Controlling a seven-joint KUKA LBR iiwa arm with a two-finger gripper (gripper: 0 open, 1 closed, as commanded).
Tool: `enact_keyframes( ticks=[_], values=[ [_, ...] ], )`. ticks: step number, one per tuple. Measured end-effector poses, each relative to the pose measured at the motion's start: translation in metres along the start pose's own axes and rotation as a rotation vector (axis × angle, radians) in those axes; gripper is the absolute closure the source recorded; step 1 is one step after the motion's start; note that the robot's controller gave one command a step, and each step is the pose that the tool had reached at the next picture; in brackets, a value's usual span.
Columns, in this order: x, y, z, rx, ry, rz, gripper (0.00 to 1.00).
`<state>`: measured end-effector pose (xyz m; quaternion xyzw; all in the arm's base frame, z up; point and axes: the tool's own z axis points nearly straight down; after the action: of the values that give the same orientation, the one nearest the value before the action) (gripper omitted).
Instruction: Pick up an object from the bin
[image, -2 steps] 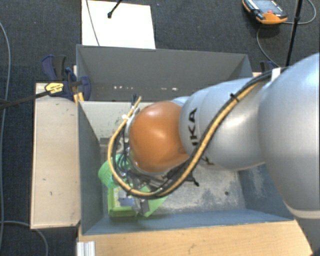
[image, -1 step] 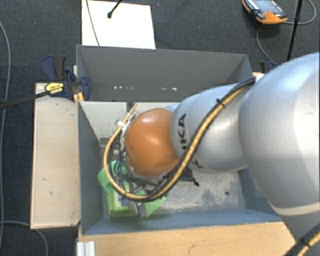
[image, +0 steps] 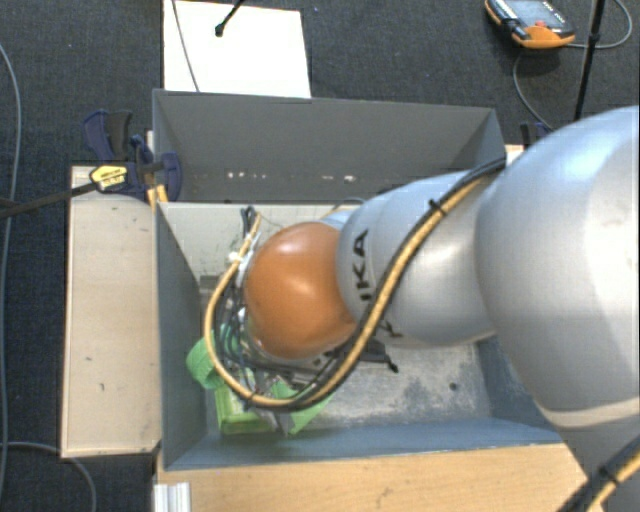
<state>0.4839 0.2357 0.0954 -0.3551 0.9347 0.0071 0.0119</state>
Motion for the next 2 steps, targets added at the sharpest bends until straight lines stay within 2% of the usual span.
enact_keyframes(
  ticks=[1,2],
  values=[
    [-0.0077,0.0011,-0.0054,0.001,-0.027,0.014,1.00],
    [-0.0077,0.0009,-0.0054,0.001,-0.026,0.020,1.00]
  ],
)
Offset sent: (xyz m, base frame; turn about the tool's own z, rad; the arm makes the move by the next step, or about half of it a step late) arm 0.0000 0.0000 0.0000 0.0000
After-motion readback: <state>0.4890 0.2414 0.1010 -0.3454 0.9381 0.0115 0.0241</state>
